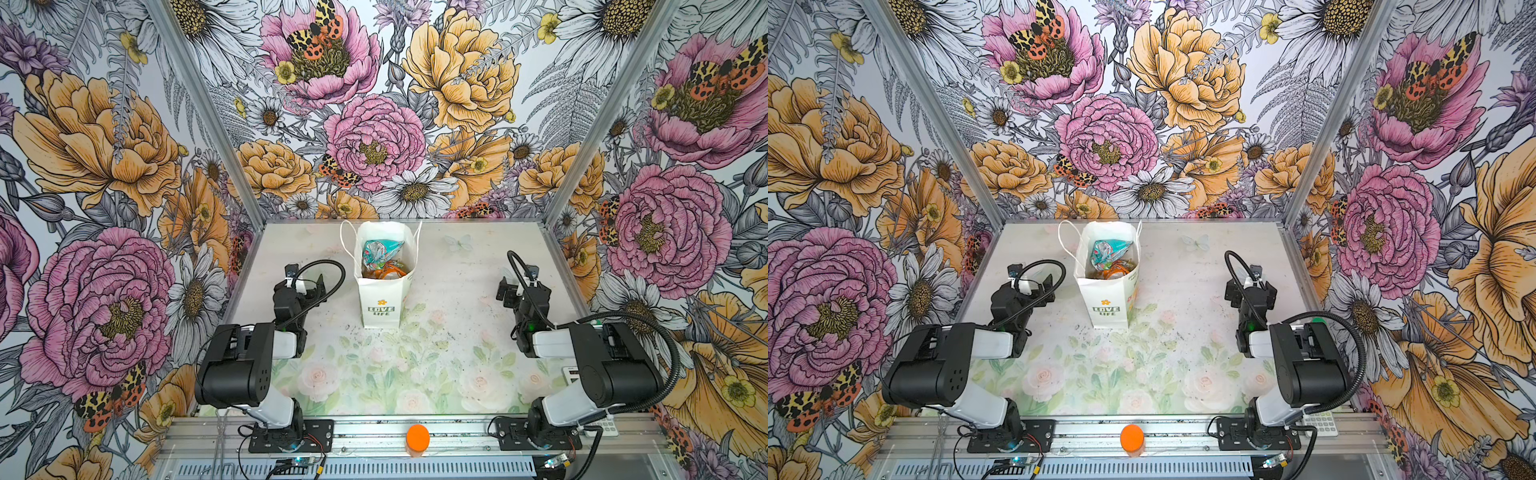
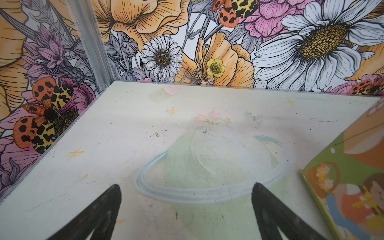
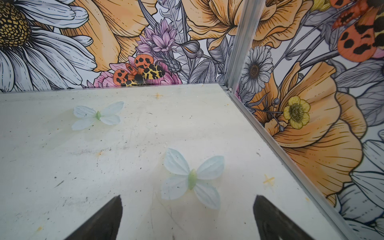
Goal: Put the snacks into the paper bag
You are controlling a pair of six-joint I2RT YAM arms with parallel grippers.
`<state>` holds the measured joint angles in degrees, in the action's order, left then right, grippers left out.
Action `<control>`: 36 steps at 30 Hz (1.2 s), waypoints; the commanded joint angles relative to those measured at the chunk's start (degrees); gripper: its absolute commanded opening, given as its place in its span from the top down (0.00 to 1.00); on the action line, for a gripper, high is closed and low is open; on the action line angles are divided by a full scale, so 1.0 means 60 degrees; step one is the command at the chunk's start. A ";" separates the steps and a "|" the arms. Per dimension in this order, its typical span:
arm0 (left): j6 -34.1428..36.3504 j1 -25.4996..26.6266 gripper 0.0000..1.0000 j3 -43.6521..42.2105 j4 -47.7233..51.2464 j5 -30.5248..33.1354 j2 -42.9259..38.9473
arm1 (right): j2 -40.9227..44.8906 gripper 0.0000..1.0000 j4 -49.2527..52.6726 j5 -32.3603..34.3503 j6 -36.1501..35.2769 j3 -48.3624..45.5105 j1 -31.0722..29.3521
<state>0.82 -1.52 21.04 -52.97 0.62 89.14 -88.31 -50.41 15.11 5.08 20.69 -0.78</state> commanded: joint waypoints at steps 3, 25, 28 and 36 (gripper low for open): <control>-0.0071 -0.0069 0.01 0.0138 -0.0151 -0.0206 -0.0005 | 0.0052 0.00 -0.0130 -0.0087 0.0120 0.0156 0.0041; 0.0061 0.0121 0.01 0.0109 -0.0195 0.0145 -0.0028 | 0.0046 0.00 -0.0134 -0.0087 0.0120 0.0170 0.0041; 0.0139 0.0248 0.01 0.0063 -0.0252 0.0392 -0.0035 | 0.0053 0.00 -0.0124 -0.0087 0.0124 0.0168 0.0041; 0.0338 0.0575 0.01 -0.0087 -0.0586 0.1086 -0.0007 | 0.0041 0.00 -0.0145 -0.0087 0.0121 0.0156 0.0041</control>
<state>1.96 2.02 20.93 -54.37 5.21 89.14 -88.31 -50.41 15.11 5.08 20.69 -0.78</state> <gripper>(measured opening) 0.986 0.996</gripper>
